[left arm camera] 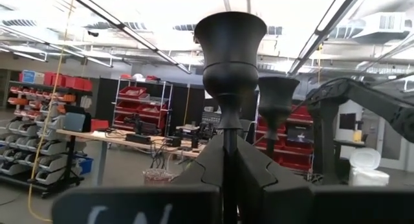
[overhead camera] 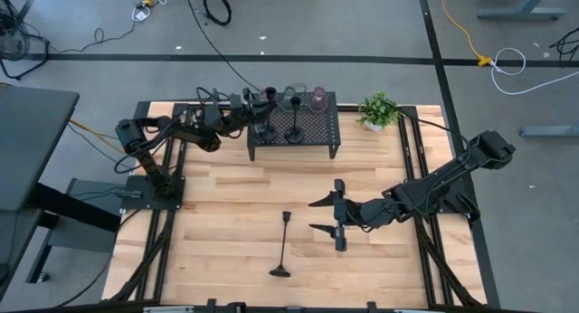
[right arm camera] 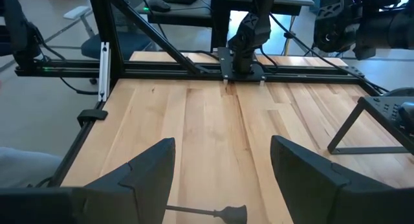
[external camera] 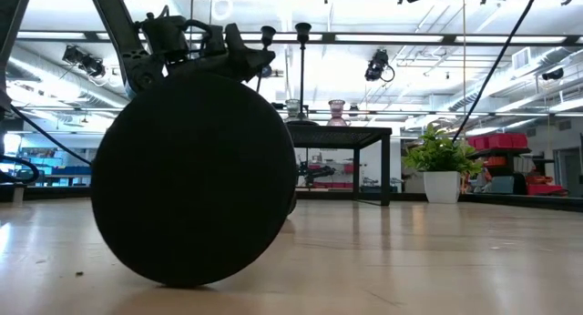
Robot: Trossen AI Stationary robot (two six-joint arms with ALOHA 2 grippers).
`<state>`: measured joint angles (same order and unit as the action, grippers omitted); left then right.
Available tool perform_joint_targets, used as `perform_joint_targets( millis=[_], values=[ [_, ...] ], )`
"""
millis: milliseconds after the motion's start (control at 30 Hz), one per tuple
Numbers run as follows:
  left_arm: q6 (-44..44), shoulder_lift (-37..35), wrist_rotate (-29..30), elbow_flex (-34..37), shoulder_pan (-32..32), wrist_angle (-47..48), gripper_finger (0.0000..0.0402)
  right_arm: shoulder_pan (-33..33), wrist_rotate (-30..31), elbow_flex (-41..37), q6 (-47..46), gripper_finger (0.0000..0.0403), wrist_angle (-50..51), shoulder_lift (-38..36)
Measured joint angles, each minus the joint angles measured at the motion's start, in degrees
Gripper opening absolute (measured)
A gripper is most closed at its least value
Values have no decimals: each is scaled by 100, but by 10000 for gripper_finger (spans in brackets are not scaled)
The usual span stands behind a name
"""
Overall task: Pick & Place candle stick holders
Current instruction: Put the left black candle holder on the shelf, then put the black candle holder on the shelf
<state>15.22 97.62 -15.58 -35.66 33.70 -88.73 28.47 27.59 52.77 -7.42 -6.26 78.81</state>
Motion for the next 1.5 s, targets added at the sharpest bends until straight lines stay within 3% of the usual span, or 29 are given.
perform_joint_targets(
  millis=[633, 1067, 1500],
  values=[
    [185, -2, 242, 0, 0, 164, 51, 0, 0, 0, 0, 251, 7, -2],
    [216, -2, 270, 2, -3, 164, 197, 0, 0, 0, 0, 251, 40, -2],
    [216, -146, 29, 4, -18, 171, 218, 0, 0, 0, -48, 251, 99, -2]
  ],
)
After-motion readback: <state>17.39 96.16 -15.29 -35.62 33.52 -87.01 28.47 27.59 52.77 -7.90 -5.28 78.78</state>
